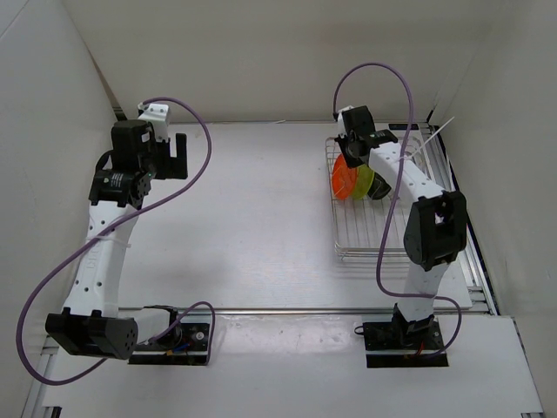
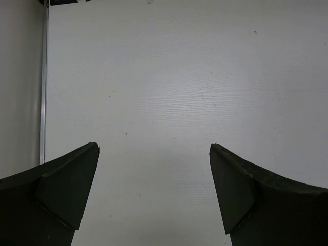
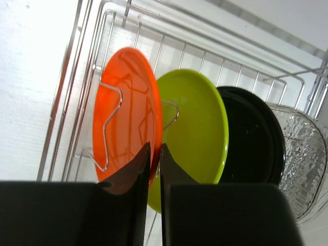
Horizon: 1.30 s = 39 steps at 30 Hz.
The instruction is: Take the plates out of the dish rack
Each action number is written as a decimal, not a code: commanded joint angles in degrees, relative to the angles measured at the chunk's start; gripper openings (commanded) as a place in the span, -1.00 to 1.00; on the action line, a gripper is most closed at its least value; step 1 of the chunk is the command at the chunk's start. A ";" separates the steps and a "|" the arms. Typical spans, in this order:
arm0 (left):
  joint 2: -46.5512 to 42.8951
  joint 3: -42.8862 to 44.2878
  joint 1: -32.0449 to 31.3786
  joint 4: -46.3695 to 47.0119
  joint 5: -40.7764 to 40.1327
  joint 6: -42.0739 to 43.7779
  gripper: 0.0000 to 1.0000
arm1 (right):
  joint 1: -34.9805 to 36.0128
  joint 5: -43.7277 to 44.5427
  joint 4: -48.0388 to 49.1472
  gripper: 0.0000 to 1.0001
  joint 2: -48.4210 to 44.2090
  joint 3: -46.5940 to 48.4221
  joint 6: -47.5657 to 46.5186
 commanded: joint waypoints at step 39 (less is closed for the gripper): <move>24.23 22.97 -12.97 0.48 36.60 -0.37 1.00 | 3.04 -25.17 -13.94 -1.00 -21.08 11.52 2.20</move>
